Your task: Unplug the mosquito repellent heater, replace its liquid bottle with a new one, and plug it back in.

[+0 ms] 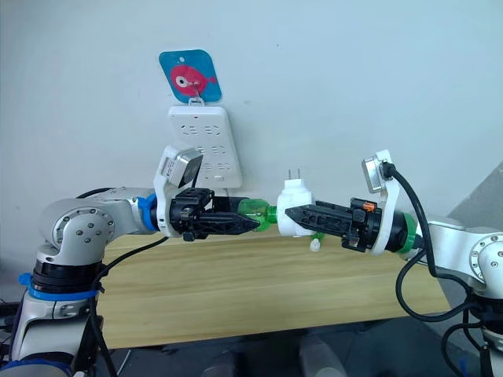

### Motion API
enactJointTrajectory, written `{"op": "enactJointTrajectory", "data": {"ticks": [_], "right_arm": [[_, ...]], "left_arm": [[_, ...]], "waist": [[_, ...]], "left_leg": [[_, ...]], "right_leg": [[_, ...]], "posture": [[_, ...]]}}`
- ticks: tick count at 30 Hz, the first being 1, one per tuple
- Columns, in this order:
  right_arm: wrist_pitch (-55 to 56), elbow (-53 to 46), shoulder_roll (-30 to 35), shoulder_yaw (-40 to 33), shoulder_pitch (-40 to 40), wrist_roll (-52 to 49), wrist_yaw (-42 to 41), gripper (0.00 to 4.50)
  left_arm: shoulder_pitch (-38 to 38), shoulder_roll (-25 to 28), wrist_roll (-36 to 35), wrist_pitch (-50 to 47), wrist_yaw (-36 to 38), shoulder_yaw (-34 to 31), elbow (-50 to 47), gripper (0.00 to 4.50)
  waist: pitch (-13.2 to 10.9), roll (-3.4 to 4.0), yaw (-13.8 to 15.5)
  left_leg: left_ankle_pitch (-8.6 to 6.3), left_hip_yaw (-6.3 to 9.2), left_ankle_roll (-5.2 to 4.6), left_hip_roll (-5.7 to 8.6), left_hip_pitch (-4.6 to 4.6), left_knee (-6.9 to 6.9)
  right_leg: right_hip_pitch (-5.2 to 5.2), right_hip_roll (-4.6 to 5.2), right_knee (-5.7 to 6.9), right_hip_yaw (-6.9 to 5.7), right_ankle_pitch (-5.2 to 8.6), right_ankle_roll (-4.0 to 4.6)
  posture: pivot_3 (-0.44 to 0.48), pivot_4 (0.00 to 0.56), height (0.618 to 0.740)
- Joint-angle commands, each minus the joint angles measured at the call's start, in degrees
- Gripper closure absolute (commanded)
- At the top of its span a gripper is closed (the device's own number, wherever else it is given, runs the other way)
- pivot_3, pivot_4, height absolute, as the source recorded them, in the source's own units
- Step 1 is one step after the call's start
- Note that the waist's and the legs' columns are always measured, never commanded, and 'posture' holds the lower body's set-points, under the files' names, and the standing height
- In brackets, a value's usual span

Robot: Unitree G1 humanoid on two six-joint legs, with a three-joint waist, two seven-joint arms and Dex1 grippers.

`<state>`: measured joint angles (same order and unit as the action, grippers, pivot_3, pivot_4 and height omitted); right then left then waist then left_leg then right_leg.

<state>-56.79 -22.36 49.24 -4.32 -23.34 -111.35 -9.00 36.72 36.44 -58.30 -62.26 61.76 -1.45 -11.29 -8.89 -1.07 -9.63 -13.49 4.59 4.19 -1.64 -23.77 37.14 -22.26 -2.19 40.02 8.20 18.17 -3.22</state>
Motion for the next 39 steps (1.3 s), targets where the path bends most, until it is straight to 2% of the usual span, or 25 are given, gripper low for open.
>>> {"op": "enactJointTrajectory", "data": {"ticks": [1,16,20,33,34,39], "right_arm": [[0.52,-1.63,0.13,0.13,-1.22,-0.95,0.22,1.41],[-3.02,-0.16,-0.29,4.67,-6.72,0.43,-0.65,1.41],[-4.57,0.78,0.86,4.51,-7.29,0.93,-1.52,0.05],[-6.99,-2.25,5.89,3.7,-6.5,0.25,-4.71,0.0],[-7.13,-3.11,6.21,3.48,-6.35,1.31,-5.57,0.0],[-6.82,-16.84,10.03,2.18,-0.6,20.28,-17.79,0.0]], "left_arm": [[0.75,-0.74,-0.46,1.46,-0.07,-0.42,-2.47,2.1],[0.18,-4.46,0.32,3.22,-0.88,0.72,-3.73,2.1],[-1.08,-5.13,1.79,4.69,-0.94,0.91,-4.13,2.1],[-1.79,-10.76,1.86,8.44,-7.67,-1.04,-1.3,2.1],[-1.71,-11.15,1.83,8.59,-8.2,-1.25,-0.99,2.1],[-0.87,-12.74,2.4,9.8,-10.3,-2.03,1.38,2.1]], "waist": [[0.0,0.0,0.0],[0.0,0.0,-0.02],[0.0,0.0,0.01],[0.01,0.0,0.02],[0.0,0.0,0.0],[0.01,0.0,0.26]], "left_leg": [[0.0,0.0,0.0,0.0,0.0,0.0],[0.0,0.0,0.0,0.0,0.0,0.01],[0.0,0.01,0.0,0.0,0.0,0.0],[0.0,0.01,0.0,0.01,-0.01,0.04],[0.0,0.01,0.0,0.0,-0.01,0.04],[0.0,0.04,0.0,0.0,-0.01,0.03]], "right_leg": [[0.0,0.0,0.0,0.0,0.0,0.0],[0.0,0.0,0.0,0.0,-0.02,0.04],[0.0,0.0,-0.01,0.0,-0.07,0.13],[0.01,0.01,0.0,0.0,-0.05,0.08],[0.01,0.0,0.0,0.0,-0.04,0.05],[0.0,0.01,-0.01,-0.04,0.04,-0.07]], "posture": [[-0.174,0.11,0.74],[-0.179,0.1,0.74],[-0.178,0.099,0.74],[-0.186,0.097,0.74],[-0.186,0.097,0.74],[-0.193,0.097,0.74]]}}
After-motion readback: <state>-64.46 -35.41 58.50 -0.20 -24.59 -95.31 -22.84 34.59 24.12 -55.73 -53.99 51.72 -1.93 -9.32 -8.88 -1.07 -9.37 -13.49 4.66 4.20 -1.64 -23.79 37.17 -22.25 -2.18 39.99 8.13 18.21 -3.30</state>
